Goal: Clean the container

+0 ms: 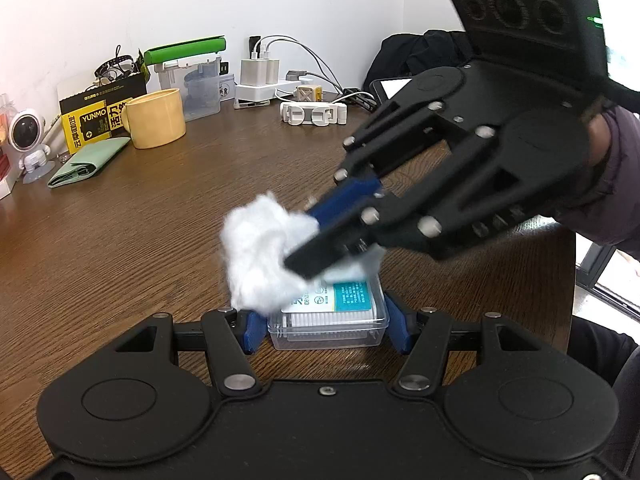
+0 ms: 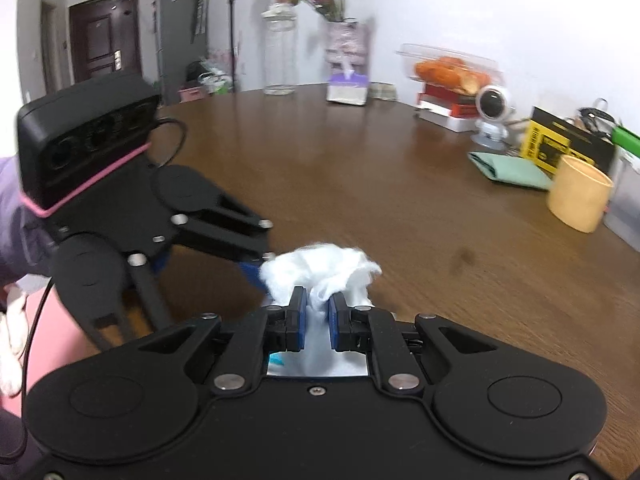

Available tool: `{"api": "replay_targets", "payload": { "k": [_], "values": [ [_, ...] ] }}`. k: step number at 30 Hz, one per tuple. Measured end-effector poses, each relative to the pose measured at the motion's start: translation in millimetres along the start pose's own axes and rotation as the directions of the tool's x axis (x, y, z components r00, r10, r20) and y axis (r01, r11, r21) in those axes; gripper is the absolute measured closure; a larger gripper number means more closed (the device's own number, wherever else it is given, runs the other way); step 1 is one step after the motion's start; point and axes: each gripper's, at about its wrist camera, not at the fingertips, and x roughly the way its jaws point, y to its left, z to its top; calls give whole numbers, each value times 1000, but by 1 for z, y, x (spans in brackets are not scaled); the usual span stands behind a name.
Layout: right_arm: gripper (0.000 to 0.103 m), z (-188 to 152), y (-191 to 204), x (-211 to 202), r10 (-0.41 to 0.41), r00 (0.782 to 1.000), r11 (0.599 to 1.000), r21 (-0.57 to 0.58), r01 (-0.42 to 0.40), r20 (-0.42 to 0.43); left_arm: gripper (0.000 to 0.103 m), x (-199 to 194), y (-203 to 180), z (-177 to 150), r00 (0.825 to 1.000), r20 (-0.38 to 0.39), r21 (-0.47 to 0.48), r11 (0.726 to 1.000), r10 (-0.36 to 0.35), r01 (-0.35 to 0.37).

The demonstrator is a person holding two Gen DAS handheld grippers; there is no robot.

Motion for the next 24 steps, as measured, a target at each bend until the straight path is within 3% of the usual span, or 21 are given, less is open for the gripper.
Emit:
{"api": "replay_targets", "payload": {
  "k": [8,16,24],
  "values": [
    [90,-5,22,-12,61,998,997,-49,-63,-30,45,0,0,0,1000,0,0,1000,-1,1],
    [90,-11,-9,-26,-60,997,998,-5,60,-49,45,0,0,0,1000,0,0,1000,-1,1],
    [90,-6,-23,-10,-88,996,995,45,88,-12,45,0,0,0,1000,0,2,1000,0,0]
  ]
}}
